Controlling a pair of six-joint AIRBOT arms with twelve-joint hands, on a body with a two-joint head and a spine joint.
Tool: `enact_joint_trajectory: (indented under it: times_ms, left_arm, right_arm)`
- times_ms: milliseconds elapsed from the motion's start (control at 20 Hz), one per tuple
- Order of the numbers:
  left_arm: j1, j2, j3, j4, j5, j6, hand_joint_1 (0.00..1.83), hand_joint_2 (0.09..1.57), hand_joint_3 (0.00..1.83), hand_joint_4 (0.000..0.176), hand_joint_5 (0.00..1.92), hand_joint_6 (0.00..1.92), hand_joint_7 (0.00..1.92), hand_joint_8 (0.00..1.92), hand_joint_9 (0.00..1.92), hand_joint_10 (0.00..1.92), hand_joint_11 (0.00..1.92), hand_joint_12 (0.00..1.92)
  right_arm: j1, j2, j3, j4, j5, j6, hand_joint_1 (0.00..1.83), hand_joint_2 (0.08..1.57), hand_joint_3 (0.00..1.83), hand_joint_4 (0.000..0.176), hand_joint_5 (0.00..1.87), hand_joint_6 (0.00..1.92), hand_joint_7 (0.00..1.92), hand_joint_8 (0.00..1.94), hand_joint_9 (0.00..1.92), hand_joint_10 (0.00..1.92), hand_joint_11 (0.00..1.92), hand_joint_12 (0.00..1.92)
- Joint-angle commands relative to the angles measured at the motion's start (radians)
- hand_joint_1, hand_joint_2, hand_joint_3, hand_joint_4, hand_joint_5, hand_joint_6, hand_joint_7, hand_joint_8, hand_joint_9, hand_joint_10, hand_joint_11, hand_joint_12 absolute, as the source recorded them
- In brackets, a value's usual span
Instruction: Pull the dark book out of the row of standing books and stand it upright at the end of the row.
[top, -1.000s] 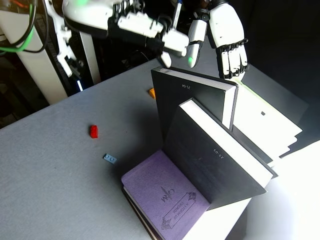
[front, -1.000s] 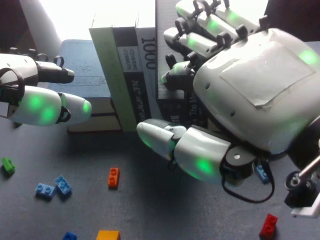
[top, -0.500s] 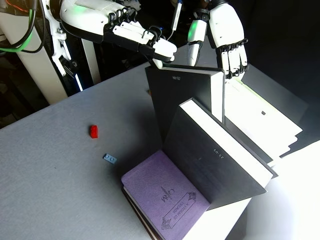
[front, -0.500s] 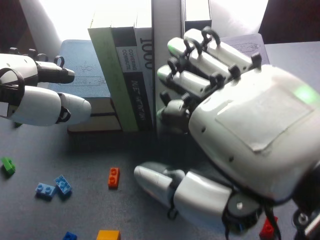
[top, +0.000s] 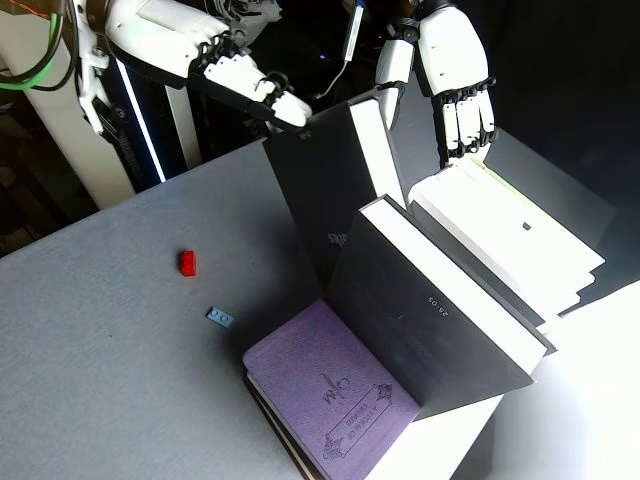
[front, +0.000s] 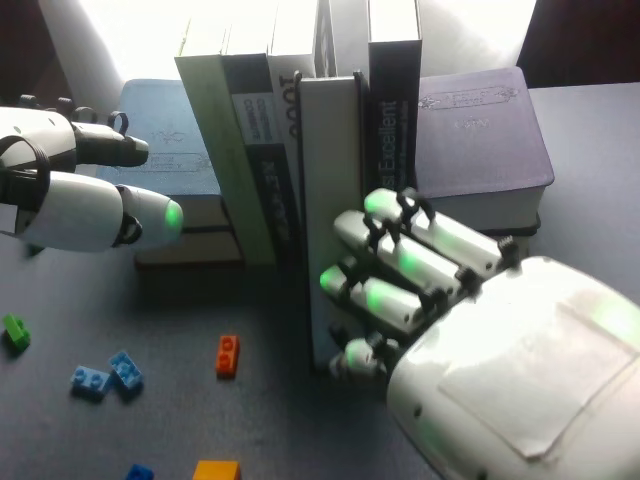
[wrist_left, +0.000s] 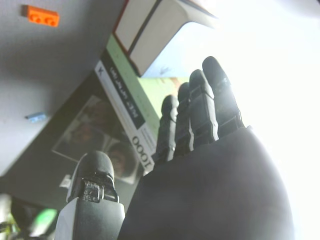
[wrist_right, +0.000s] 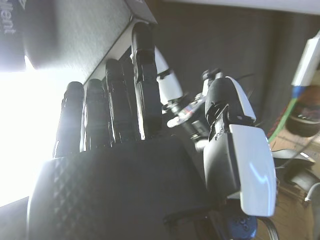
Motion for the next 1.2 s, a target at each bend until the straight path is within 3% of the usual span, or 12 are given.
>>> enact_joint_trajectory:
  times_ms: [0, 1150]
  left_arm:
    - [-0.006, 0.009, 0.002, 0.042, -0.047, 0.004, 0.0, 1.23, 0.0, 0.032, 0.13, 0.0, 0.13, 0.0, 0.15, 0.0, 0.0, 0.58]
    - [-0.005, 0.01, 0.001, 0.042, -0.047, 0.004, 0.0, 1.24, 0.0, 0.034, 0.14, 0.0, 0.13, 0.0, 0.16, 0.0, 0.0, 0.59]
  right_arm:
    - [-0.002, 0.007, -0.014, -0.086, 0.029, -0.006, 0.0, 1.22, 0.0, 0.0, 0.77, 0.1, 0.31, 0.02, 0.0, 0.0, 0.0, 0.0]
    - [-0.184, 0.009, 0.106, -0.087, -0.069, 0.03, 0.0, 1.22, 0.0, 0.0, 0.75, 0.09, 0.34, 0.02, 0.0, 0.0, 0.0, 0.0]
